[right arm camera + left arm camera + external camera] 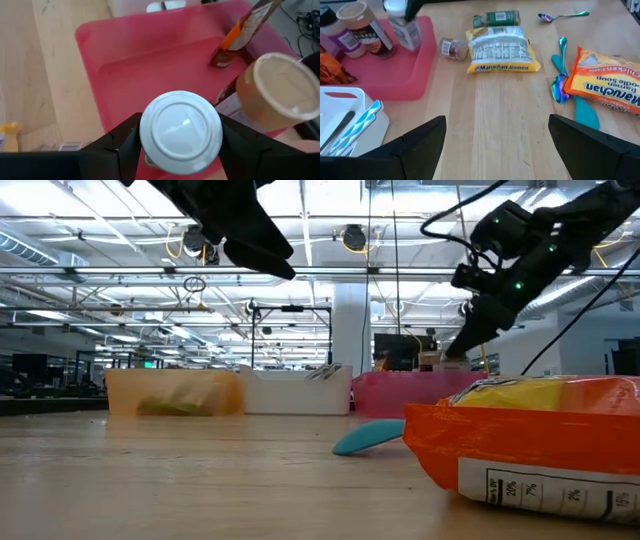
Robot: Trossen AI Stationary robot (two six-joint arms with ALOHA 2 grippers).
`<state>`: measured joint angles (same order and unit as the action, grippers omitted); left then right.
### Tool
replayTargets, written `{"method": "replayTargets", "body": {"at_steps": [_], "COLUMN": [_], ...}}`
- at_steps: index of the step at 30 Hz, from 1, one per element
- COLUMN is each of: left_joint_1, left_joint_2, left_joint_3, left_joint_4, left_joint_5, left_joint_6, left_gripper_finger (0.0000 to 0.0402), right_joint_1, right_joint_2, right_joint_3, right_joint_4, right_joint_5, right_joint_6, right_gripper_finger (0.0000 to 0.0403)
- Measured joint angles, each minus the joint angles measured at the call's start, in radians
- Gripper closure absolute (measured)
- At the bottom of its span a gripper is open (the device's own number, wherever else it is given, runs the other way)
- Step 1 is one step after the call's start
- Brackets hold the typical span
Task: Pick & Place Food Item
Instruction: Put the white seasoning bottle into the red bin, then put the orange noodle pack into the orange bin
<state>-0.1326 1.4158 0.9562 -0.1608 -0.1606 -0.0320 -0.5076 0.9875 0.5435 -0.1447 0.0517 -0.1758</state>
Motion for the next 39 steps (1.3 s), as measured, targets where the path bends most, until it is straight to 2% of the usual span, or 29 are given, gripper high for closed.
{"method": "replayTargets", "body": {"at_steps": [4, 13, 20, 25, 31, 39], "left_joint_1": [0.000, 0.016, 0.015, 0.015, 0.015, 0.012], "left_joint_2": [0.000, 0.000, 0.000, 0.000, 0.000, 0.000], "left_joint_3": [0.000, 0.000, 0.000, 0.000, 0.000, 0.000], "left_joint_4": [0.009, 0.023, 0.023, 0.023, 0.023, 0.030], "left_joint_5": [0.000, 0.001, 0.003, 0.006, 0.006, 0.006], "left_joint_6": [0.013, 0.028, 0.028, 0.028, 0.028, 0.004], "left_gripper_finger": [0.0041, 0.0041, 0.0041, 0.0041, 0.0041, 0.0041], "right_joint_1": [0.000, 0.000, 0.000, 0.001, 0.001, 0.025], "right_joint_2": [0.009, 0.013, 0.014, 0.003, -0.069, -0.229], "right_joint_3": [-0.045, -0.050, -0.051, -0.052, -0.051, -0.049], "right_joint_4": [0.063, 0.069, 0.055, 0.059, 0.062, 0.013], "right_joint_5": [-0.003, -0.003, -0.004, -0.004, -0.004, -0.004], "right_joint_6": [0.005, 0.022, 0.037, 0.033, 0.013, 0.052], "right_gripper_finger": [0.0201, 0.0199, 0.0144, 0.0125, 0.0122, 0.0120]}}
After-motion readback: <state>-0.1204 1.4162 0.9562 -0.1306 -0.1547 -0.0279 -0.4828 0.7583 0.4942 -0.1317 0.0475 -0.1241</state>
